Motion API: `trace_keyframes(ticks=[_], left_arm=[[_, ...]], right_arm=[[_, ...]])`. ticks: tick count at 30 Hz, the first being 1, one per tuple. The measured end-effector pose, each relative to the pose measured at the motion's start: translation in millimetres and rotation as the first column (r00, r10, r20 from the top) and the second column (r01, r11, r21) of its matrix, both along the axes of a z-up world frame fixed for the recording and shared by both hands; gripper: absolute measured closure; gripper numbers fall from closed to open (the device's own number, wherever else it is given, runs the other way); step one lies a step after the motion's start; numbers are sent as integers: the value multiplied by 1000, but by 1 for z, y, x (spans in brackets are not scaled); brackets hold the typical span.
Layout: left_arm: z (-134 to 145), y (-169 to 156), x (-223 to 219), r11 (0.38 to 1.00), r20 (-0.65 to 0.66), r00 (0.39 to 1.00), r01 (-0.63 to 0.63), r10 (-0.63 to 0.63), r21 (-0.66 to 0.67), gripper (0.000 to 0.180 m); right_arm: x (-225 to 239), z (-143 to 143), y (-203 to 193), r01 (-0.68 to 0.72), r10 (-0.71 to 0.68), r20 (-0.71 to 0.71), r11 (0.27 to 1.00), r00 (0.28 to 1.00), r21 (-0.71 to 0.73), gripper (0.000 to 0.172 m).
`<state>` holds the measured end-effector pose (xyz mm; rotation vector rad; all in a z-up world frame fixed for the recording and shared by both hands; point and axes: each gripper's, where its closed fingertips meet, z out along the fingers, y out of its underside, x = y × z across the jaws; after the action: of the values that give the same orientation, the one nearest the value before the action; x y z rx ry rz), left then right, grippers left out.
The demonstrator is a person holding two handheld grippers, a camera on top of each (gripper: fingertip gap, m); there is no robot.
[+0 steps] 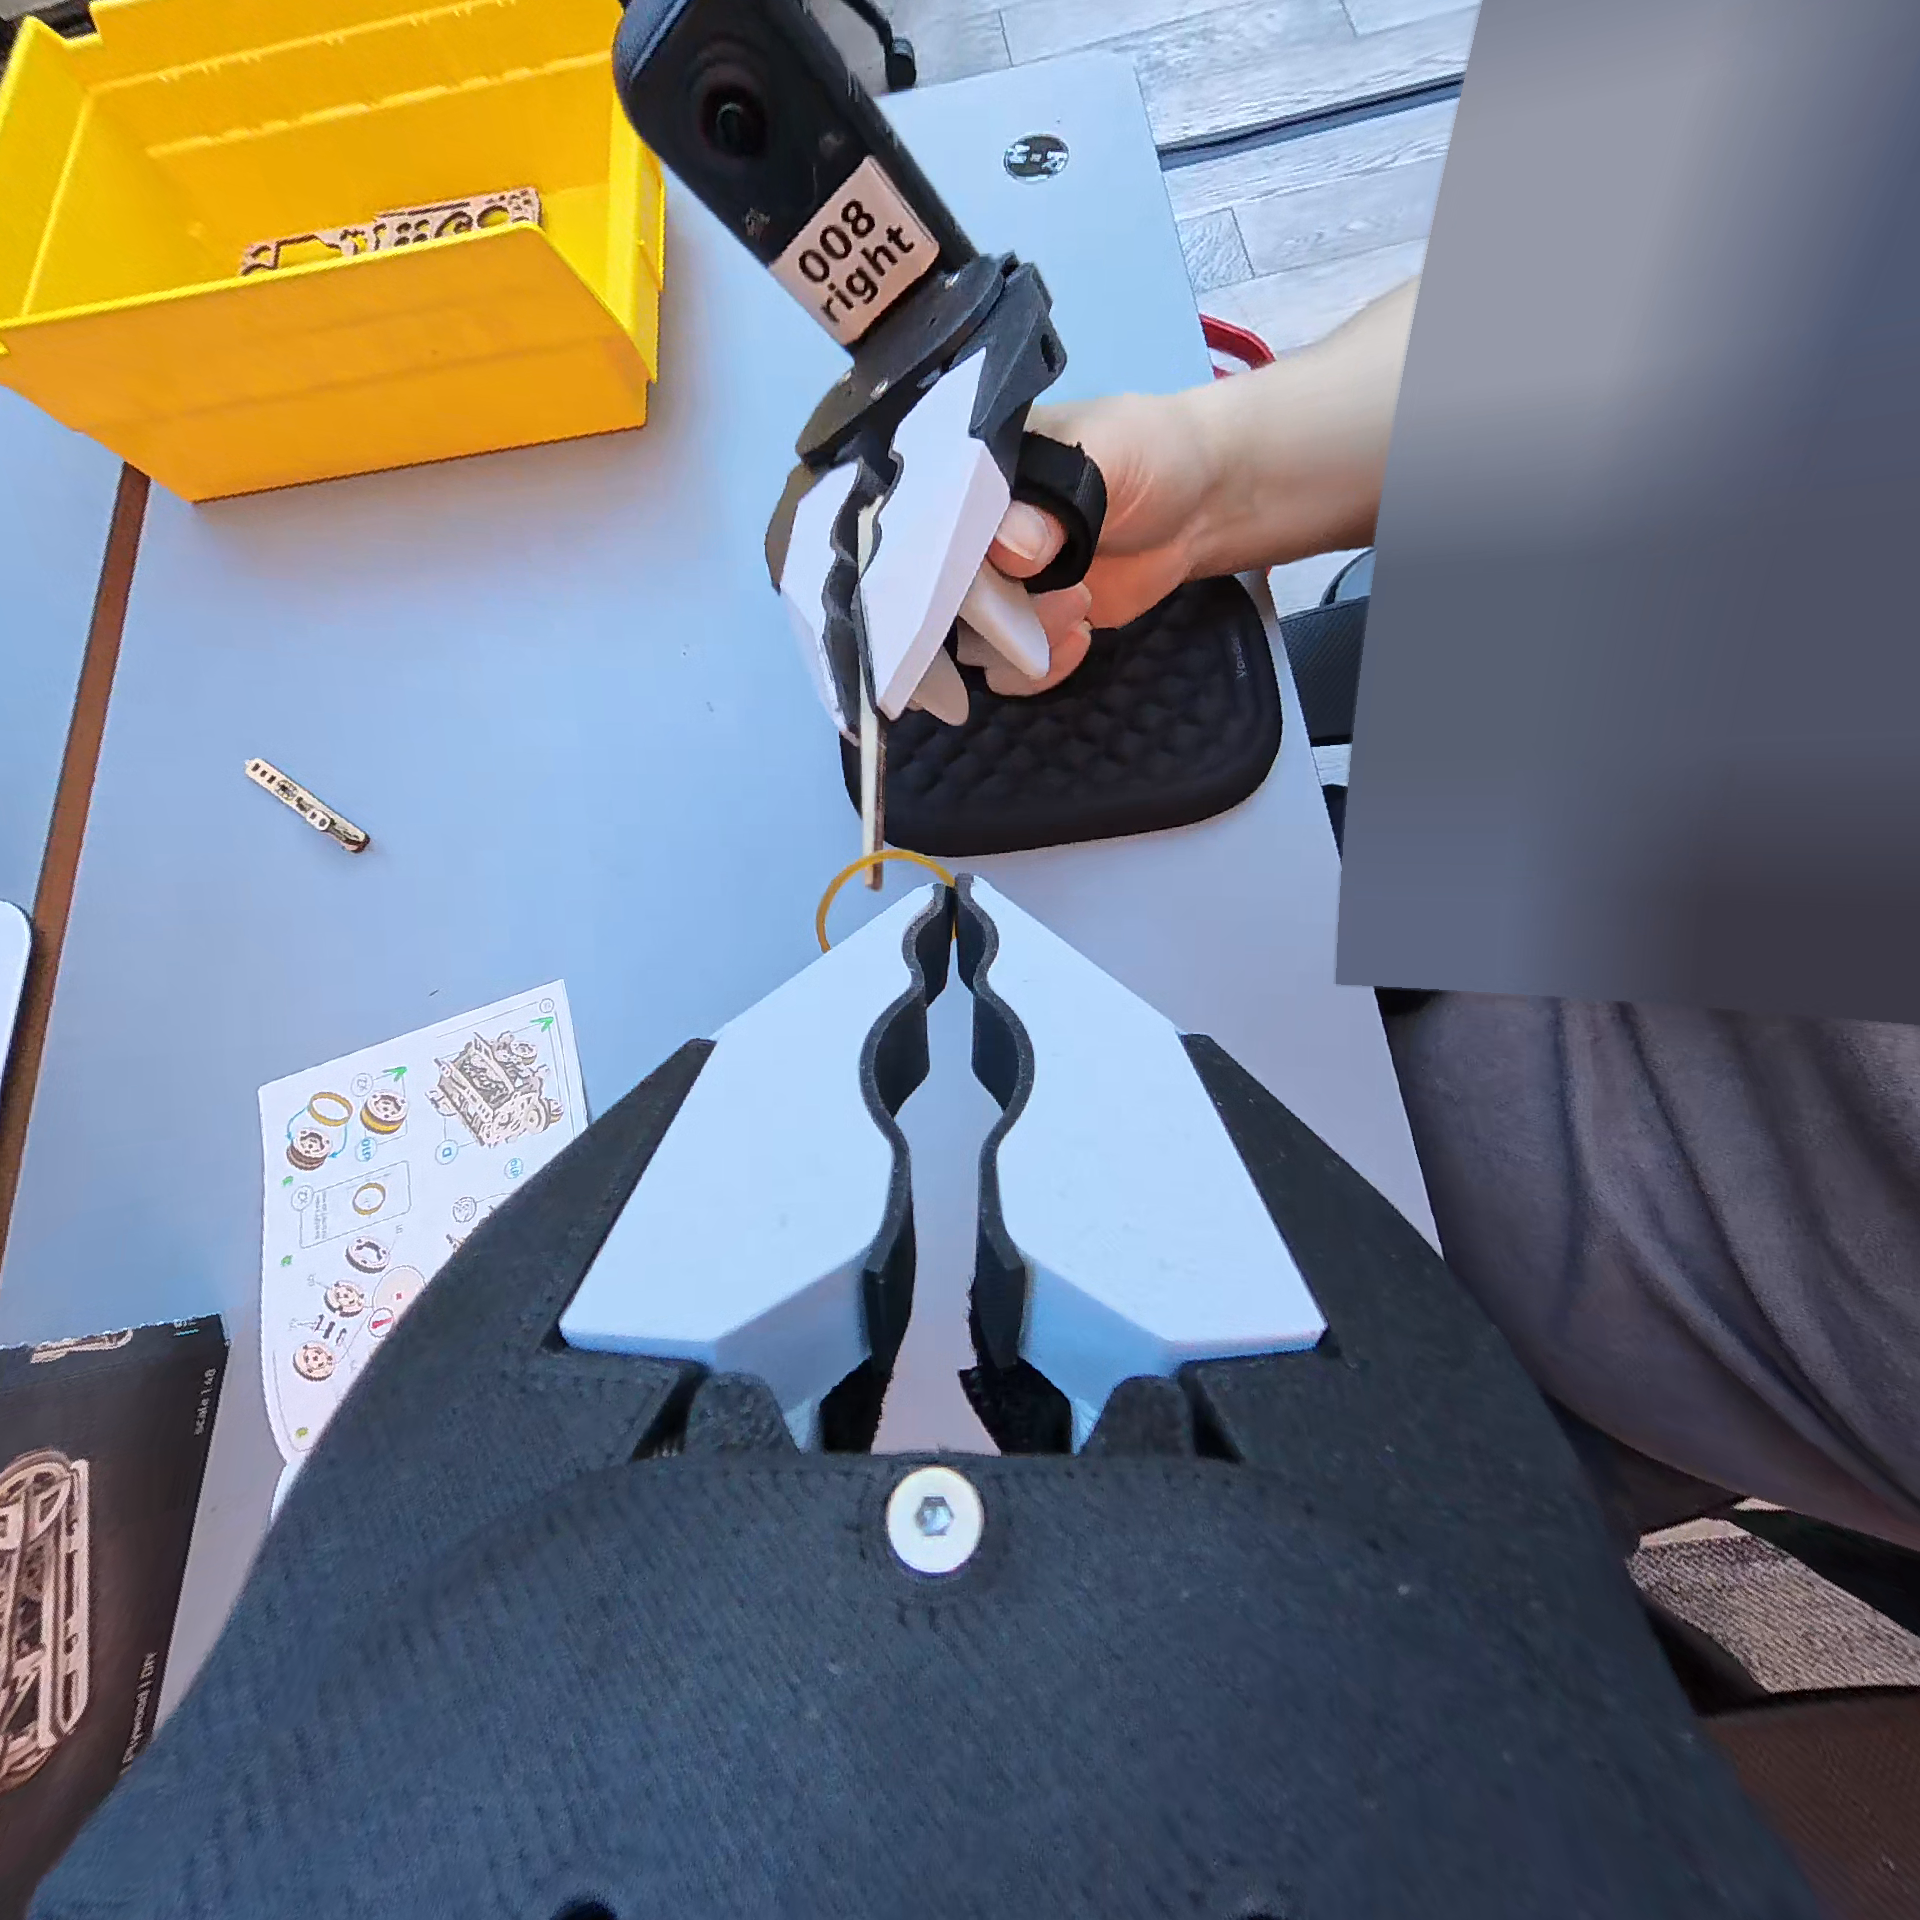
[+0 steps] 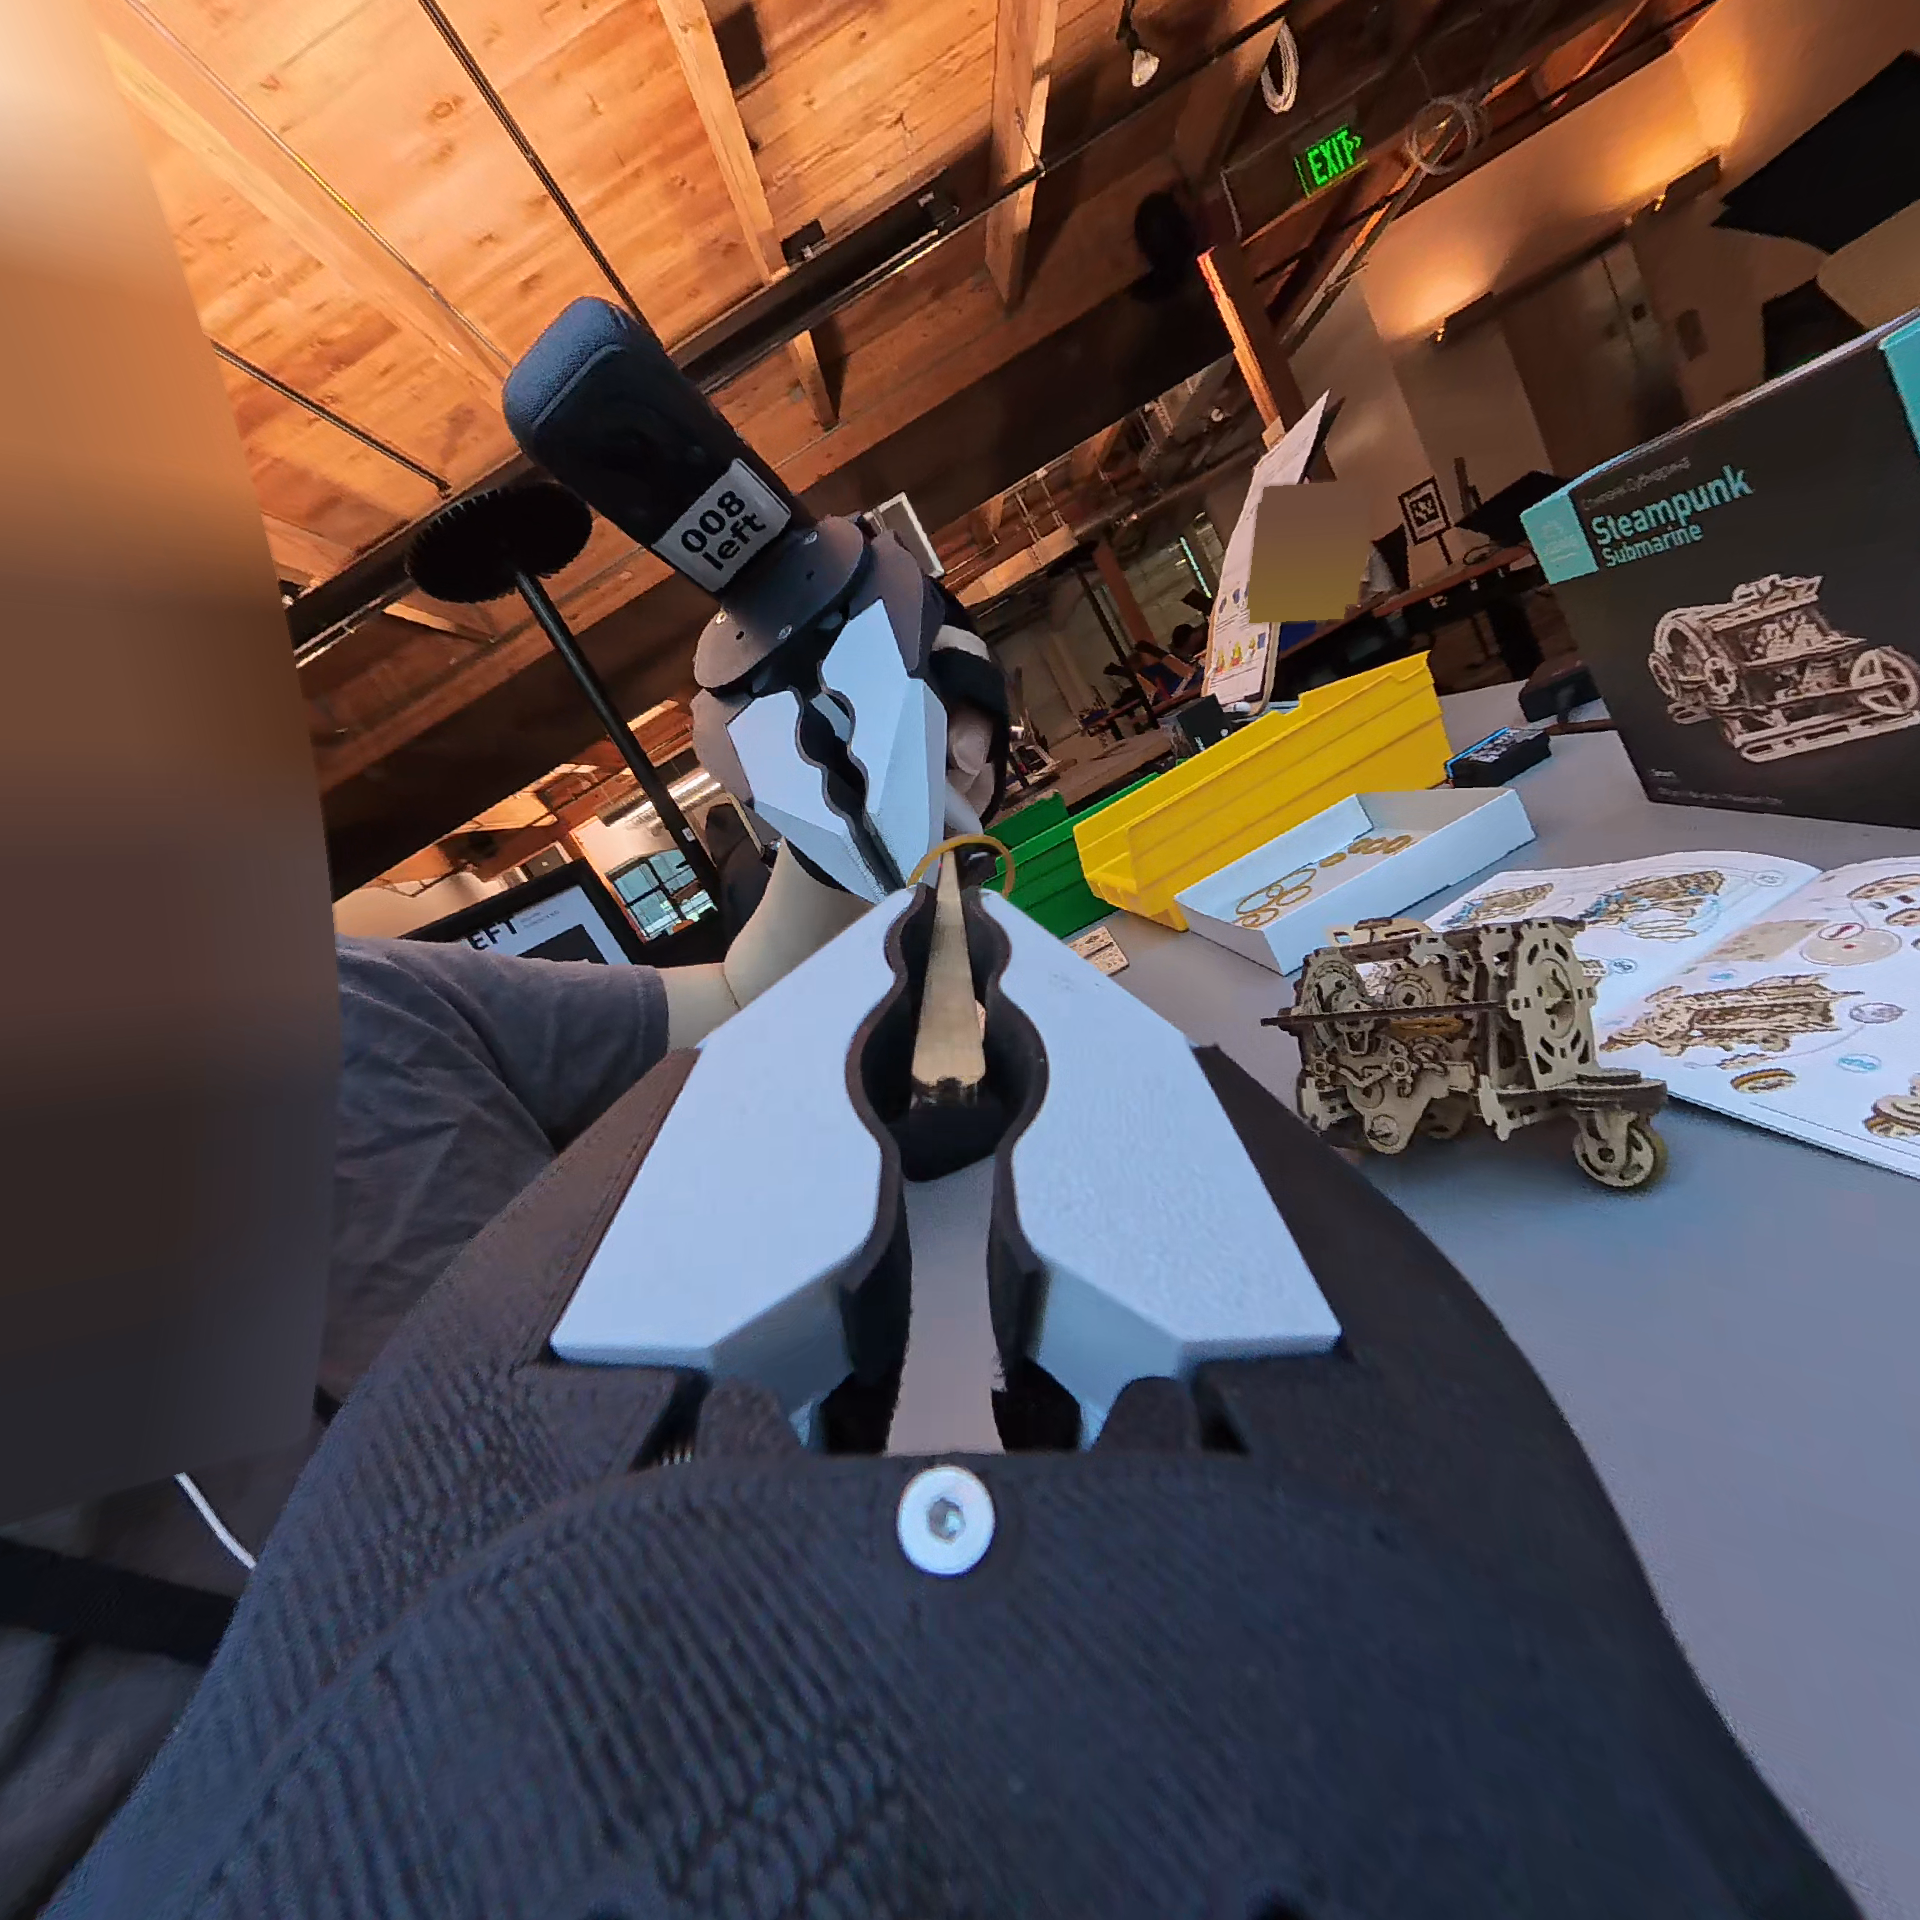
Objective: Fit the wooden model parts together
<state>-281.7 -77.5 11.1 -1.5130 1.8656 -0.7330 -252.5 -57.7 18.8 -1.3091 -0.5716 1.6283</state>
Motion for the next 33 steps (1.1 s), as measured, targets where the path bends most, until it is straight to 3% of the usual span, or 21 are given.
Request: trace_keyframes(ticks=[19, 22, 28, 33], left_arm=[[14, -10, -15, 998, 119, 993, 6, 0, -56, 180], [17, -8, -16, 999, 142, 990, -9, 15, -46, 180], [26, -7, -24, 997, 187, 981, -45, 55, -61, 158], [34, -6, -43, 992, 241, 967, -54, 80, -114, 157]], right_arm=[[-27, 24, -3, -34, 33, -174, 999, 984, -5, 169], [-29, 28, -3, -10, 16, -149, 999, 989, 45, 168], [-30, 34, -5, 58, -45, -88, 985, 995, 161, 168], [-22, 40, -3, 91, -75, -81, 974, 994, 206, 169]])
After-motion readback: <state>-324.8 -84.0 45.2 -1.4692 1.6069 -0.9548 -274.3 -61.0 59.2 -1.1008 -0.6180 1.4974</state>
